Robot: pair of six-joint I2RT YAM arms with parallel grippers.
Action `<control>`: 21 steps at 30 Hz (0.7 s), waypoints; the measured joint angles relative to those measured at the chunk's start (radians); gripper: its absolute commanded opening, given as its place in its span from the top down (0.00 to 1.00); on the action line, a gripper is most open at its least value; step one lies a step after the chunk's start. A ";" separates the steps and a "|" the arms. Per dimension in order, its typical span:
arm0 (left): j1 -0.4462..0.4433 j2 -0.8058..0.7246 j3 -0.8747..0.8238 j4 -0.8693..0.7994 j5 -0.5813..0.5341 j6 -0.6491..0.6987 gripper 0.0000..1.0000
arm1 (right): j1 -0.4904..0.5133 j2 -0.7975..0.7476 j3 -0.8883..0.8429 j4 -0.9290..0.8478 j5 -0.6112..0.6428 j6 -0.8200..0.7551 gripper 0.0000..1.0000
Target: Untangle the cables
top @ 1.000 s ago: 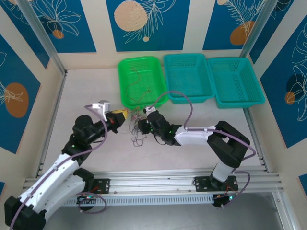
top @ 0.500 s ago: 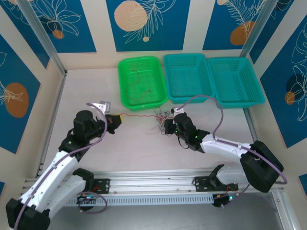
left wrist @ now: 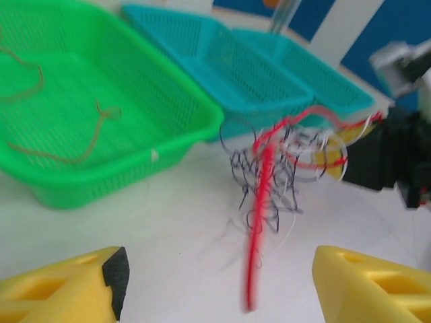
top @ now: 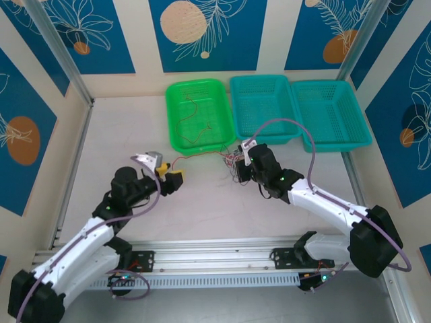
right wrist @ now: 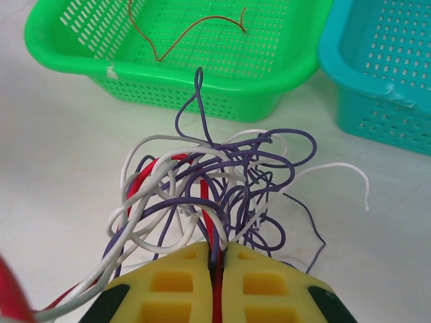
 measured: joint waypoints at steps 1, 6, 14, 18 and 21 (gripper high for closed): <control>-0.001 -0.042 0.000 0.003 -0.016 0.013 0.26 | -0.002 0.006 0.008 -0.017 0.011 -0.005 1.00; -0.007 -0.195 0.001 0.050 -0.033 0.073 0.25 | -0.006 0.059 0.040 -0.085 0.055 -0.009 1.00; -0.048 0.035 0.195 0.023 0.064 0.169 0.25 | -0.003 0.079 0.036 -0.090 -0.016 -0.054 1.00; -0.145 0.245 0.315 -0.037 0.123 0.291 0.26 | 0.013 0.069 0.032 -0.087 -0.060 -0.092 1.00; -0.196 0.362 0.348 -0.090 0.151 0.405 0.25 | 0.030 0.045 0.029 -0.087 -0.084 -0.121 1.00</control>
